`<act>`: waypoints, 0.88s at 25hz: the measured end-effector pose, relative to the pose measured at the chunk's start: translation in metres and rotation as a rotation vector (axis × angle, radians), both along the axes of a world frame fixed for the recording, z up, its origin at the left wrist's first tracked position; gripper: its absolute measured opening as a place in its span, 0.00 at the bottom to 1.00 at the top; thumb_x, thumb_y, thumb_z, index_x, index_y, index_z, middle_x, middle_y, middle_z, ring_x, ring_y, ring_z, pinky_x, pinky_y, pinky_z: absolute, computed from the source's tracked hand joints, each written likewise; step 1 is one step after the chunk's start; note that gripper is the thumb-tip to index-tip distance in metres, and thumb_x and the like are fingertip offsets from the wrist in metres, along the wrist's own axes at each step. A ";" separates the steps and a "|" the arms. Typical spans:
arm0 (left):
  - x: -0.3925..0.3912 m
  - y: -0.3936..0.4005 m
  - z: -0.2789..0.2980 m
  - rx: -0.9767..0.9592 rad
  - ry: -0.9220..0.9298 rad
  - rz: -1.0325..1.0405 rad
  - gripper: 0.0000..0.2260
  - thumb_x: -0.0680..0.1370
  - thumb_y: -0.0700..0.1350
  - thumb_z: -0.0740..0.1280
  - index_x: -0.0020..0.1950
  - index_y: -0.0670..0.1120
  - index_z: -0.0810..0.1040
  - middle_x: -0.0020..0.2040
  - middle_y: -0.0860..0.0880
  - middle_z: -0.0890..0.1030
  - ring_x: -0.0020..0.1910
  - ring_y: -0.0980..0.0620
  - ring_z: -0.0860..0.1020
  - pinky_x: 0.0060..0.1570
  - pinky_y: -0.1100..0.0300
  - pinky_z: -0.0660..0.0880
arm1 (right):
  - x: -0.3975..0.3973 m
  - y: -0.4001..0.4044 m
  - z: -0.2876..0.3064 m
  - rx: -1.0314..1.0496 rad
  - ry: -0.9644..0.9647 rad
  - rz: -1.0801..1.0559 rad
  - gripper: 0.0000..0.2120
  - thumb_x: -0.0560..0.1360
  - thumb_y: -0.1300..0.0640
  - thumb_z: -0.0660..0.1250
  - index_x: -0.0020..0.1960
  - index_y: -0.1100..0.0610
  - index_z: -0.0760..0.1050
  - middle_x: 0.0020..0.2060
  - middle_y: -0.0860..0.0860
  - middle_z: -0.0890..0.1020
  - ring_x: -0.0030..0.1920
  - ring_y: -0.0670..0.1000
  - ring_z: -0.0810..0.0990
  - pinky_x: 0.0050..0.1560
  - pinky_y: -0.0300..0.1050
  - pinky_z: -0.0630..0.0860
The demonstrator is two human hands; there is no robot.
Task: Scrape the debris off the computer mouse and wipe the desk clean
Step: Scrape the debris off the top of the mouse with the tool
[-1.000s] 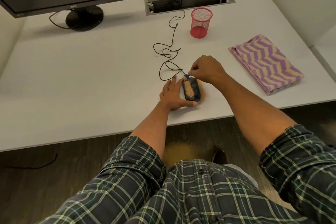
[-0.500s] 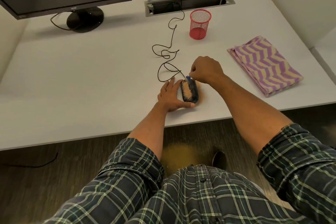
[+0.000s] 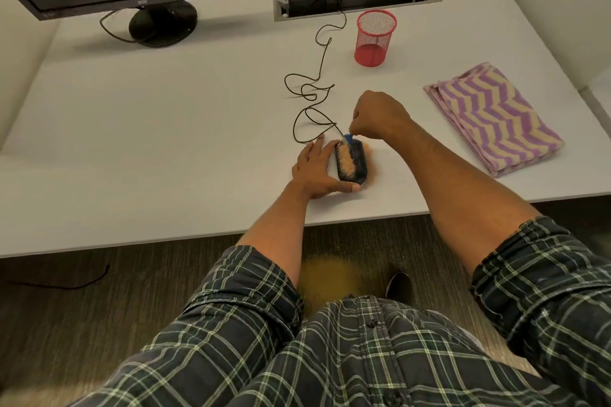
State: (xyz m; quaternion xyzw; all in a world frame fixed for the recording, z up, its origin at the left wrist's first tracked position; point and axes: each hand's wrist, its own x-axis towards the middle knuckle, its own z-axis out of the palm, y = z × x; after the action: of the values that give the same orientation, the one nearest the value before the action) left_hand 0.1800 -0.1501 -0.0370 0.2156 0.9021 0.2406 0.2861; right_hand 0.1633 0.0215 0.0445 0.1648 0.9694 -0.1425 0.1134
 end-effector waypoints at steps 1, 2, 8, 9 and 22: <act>0.000 0.000 0.000 -0.001 0.001 -0.002 0.55 0.65 0.69 0.75 0.82 0.59 0.47 0.82 0.55 0.41 0.81 0.50 0.39 0.77 0.42 0.45 | 0.001 0.000 0.000 -0.004 -0.007 -0.009 0.14 0.69 0.54 0.74 0.53 0.58 0.81 0.44 0.53 0.83 0.43 0.55 0.80 0.43 0.48 0.79; 0.000 0.000 0.000 0.000 0.002 -0.004 0.55 0.65 0.69 0.75 0.82 0.60 0.47 0.82 0.55 0.41 0.80 0.50 0.39 0.77 0.42 0.45 | 0.002 0.002 0.000 0.001 -0.007 -0.013 0.14 0.70 0.54 0.74 0.53 0.58 0.82 0.45 0.54 0.83 0.43 0.55 0.80 0.43 0.48 0.79; -0.002 0.001 -0.001 -0.018 0.001 -0.010 0.55 0.64 0.70 0.75 0.81 0.60 0.46 0.82 0.55 0.41 0.80 0.50 0.39 0.77 0.42 0.45 | 0.009 0.005 0.002 -0.055 0.079 0.055 0.07 0.74 0.52 0.73 0.50 0.53 0.85 0.47 0.51 0.86 0.44 0.51 0.81 0.42 0.44 0.74; -0.002 0.001 -0.002 -0.017 0.002 -0.012 0.55 0.64 0.70 0.75 0.82 0.60 0.46 0.82 0.55 0.41 0.81 0.50 0.39 0.77 0.42 0.45 | 0.009 0.006 0.001 -0.066 0.064 0.070 0.08 0.74 0.52 0.74 0.50 0.54 0.85 0.47 0.51 0.86 0.44 0.50 0.80 0.42 0.44 0.73; -0.002 0.002 -0.002 -0.027 -0.012 -0.010 0.56 0.64 0.70 0.75 0.81 0.60 0.45 0.82 0.56 0.39 0.80 0.49 0.38 0.77 0.41 0.45 | 0.008 0.006 0.000 0.010 0.041 0.048 0.10 0.71 0.52 0.76 0.49 0.56 0.85 0.43 0.53 0.85 0.41 0.53 0.80 0.39 0.44 0.75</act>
State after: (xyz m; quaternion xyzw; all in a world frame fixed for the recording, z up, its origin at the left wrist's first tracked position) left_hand 0.1778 -0.1484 -0.0390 0.2147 0.9025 0.2284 0.2954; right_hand 0.1712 0.0278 0.0447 0.1390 0.9759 -0.1382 0.0962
